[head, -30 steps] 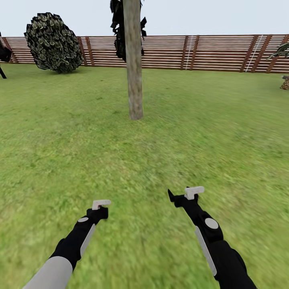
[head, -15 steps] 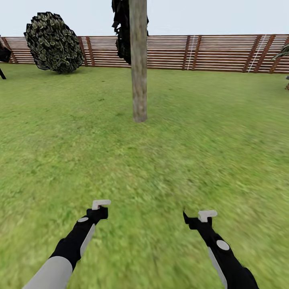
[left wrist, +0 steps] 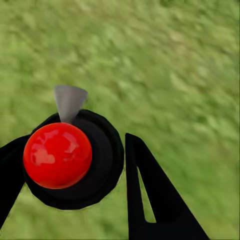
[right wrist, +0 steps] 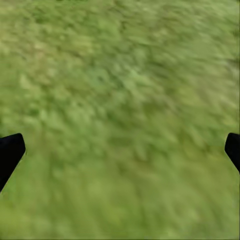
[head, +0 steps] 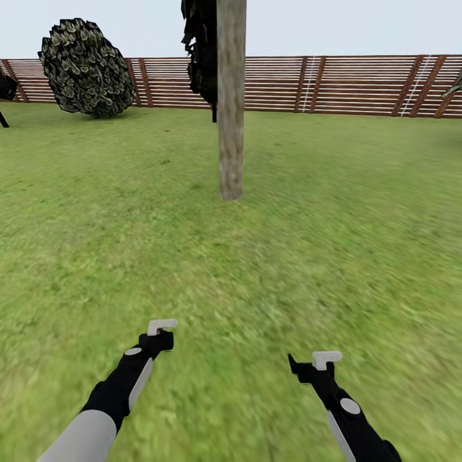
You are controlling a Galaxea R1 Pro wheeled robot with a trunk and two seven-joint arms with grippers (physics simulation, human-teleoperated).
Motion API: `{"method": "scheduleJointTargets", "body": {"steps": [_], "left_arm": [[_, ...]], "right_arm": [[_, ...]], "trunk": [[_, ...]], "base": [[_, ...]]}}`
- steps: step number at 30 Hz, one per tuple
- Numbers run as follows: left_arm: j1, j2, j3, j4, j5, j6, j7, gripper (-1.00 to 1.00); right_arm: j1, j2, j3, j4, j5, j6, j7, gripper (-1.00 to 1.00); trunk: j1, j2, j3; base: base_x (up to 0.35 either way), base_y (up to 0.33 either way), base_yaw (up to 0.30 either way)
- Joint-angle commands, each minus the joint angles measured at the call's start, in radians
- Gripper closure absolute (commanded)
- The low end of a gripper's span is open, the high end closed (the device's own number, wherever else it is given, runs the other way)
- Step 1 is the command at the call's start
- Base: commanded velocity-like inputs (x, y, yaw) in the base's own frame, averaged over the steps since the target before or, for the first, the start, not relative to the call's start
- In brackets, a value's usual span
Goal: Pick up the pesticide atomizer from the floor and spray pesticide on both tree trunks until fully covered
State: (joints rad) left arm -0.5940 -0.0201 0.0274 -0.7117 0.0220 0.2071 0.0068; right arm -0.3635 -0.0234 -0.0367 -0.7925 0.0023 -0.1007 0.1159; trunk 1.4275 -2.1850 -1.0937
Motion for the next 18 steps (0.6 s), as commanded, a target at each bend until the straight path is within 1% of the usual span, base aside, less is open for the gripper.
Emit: {"method": "scheduleJointTargets", "body": {"steps": [1,4,7,8,9,12,15,18], "left_arm": [[0.000,-0.004,0.000,0.000,-0.001,0.000,0.000,1.00],[0.000,-0.015,0.000,0.000,-0.003,-0.001,0.001,1.00],[0.000,-0.018,0.000,0.000,-0.005,-0.001,0.001,1.00],[0.000,-0.019,0.000,0.000,-0.005,-0.001,0.001,1.00],[0.000,-0.019,0.000,0.000,-0.005,-0.001,0.001,1.00],[0.000,-0.020,0.000,0.000,-0.005,-0.002,0.001,1.00],[0.000,-0.020,-0.001,0.000,-0.005,-0.002,0.001,1.00],[0.000,-0.021,-0.001,0.000,-0.005,-0.002,0.001,1.00]], "right_arm": [[0.000,0.001,0.002,-0.001,0.001,0.001,-0.004,-1.00],[0.000,0.014,0.016,-0.017,0.000,0.002,-0.044,-1.00],[0.000,0.038,0.035,-0.095,-0.001,0.004,-0.116,-1.00],[0.000,0.048,0.051,-0.137,-0.001,0.006,-0.139,-1.00],[0.000,0.051,0.058,-0.147,-0.001,0.007,-0.144,-1.00],[0.000,0.060,0.126,-0.194,0.000,0.010,-0.162,-1.00],[0.000,0.061,0.157,-0.198,0.002,0.010,-0.165,-1.00],[0.000,0.062,0.168,-0.199,0.003,0.011,-0.166,-1.00]], "trunk": [[0.000,0.000,0.000],[0.000,0.000,0.000],[0.000,0.000,0.000],[0.000,0.000,0.000],[0.000,0.000,0.000],[0.000,0.000,0.000],[0.000,0.000,0.000],[0.000,0.000,0.000]], "base": [[0.280,0.231,0.000],[0.280,0.231,0.000],[0.280,0.231,0.000],[0.280,0.231,0.000],[0.280,0.231,0.000],[0.280,0.231,0.000],[0.280,0.230,0.000],[0.280,0.231,0.000]]}}
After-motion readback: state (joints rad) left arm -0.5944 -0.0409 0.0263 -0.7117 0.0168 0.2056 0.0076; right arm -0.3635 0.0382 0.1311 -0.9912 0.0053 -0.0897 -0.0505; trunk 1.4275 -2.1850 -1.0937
